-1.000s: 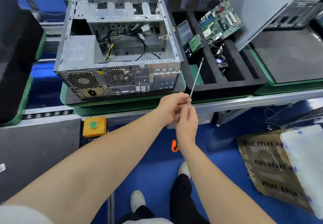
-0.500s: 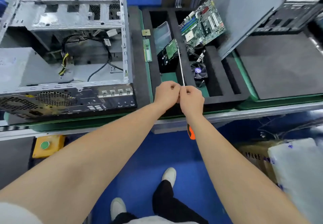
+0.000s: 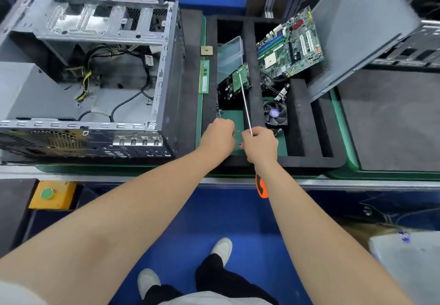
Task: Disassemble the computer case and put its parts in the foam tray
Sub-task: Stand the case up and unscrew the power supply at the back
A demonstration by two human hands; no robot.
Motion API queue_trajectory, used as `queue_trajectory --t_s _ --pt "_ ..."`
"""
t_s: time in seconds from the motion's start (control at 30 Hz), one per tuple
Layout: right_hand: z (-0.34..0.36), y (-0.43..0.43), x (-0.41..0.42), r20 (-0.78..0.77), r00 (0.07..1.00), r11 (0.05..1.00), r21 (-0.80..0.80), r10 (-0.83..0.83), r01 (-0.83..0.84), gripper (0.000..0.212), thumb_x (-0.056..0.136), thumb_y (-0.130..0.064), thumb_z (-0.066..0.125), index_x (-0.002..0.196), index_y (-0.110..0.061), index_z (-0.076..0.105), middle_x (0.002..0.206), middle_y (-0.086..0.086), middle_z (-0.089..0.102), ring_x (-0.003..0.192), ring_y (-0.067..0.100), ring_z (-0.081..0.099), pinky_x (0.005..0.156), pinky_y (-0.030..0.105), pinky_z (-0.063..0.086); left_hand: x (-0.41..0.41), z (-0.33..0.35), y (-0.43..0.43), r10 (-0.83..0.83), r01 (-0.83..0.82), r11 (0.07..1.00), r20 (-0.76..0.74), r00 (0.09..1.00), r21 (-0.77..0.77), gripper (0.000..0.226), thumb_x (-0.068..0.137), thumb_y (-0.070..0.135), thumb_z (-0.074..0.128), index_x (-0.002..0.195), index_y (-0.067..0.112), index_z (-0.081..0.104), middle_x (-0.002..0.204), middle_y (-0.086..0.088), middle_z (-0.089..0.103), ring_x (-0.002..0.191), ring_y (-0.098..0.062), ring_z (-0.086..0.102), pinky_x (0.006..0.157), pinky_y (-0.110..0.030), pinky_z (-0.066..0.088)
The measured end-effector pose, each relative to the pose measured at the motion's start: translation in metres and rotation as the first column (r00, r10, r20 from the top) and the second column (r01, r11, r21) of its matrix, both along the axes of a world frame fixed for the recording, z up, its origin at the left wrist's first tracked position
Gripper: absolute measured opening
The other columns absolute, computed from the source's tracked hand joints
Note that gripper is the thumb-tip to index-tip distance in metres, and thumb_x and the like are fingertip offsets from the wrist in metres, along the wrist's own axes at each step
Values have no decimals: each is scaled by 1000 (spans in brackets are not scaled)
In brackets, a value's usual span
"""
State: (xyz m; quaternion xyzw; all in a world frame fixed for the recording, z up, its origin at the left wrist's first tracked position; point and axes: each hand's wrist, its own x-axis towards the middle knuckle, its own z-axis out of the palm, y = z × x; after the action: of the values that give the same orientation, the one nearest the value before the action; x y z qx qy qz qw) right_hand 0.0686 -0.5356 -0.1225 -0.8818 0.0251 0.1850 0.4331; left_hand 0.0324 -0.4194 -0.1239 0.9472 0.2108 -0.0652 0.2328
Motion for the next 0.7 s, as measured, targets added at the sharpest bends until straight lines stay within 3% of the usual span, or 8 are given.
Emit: queue_trajectory --t_s 0.17,0.27,0.33,0.43,0.57,0.63,0.7 --pt "-2 -3 0 -40 999 999 35 -14 15 28 98 -22 57 91 1 71 82 18 75 68 26 58 69 51 60 4 2 0 -34 38 997 -59 998 66 14 92 -3 58 95 5 69 97 -14 65 86 -31 65 77 -45 60" --pt "2 -3 1 -114 993 993 104 -41 53 24 95 -29 58 96 -7 68 85 17 74 60 21 51 49 36 49 2 1 -2 -12 13 1000 -35 999 26 18 96 3 59 108 8 70 106 -13 64 93 -31 65 80 -44 59" --pt "7 -1 4 -221 972 968 219 -75 124 19 93 -31 54 99 -15 63 78 14 69 54 18 43 43 27 36 0 4 -3 65 -61 995 50 997 -85 20 99 12 56 115 12 69 108 -11 67 94 -29 65 81 -44 59" --pt "17 12 9 -325 941 902 371 -96 220 17 95 -19 41 100 -19 57 74 9 62 49 16 34 44 25 28 -4 16 1 227 -182 949 155 962 -257 21 100 16 52 115 16 67 102 -10 70 89 -26 66 78 -43 59" --pt "31 52 14 -335 940 827 512 -58 233 25 101 -6 39 111 -11 61 74 7 55 44 13 37 41 21 30 -10 37 22 362 -269 902 250 898 -339 15 101 16 50 111 16 62 98 -6 69 85 -22 67 74 -41 58" --pt "38 74 16 -384 923 791 567 5 231 25 100 2 38 103 -12 59 75 8 52 44 12 41 41 19 32 -12 45 33 422 -309 881 299 856 -359 13 101 11 49 110 15 58 103 -6 67 91 -21 66 72 -33 54" --pt "40 92 15 -426 901 765 607 84 216 32 97 11 36 104 -13 56 83 11 51 56 17 48 46 23 35 -14 54 42 461 -344 869 330 824 -354 17 100 4 47 111 15 55 114 -5 62 99 -18 59 69 -21 44"
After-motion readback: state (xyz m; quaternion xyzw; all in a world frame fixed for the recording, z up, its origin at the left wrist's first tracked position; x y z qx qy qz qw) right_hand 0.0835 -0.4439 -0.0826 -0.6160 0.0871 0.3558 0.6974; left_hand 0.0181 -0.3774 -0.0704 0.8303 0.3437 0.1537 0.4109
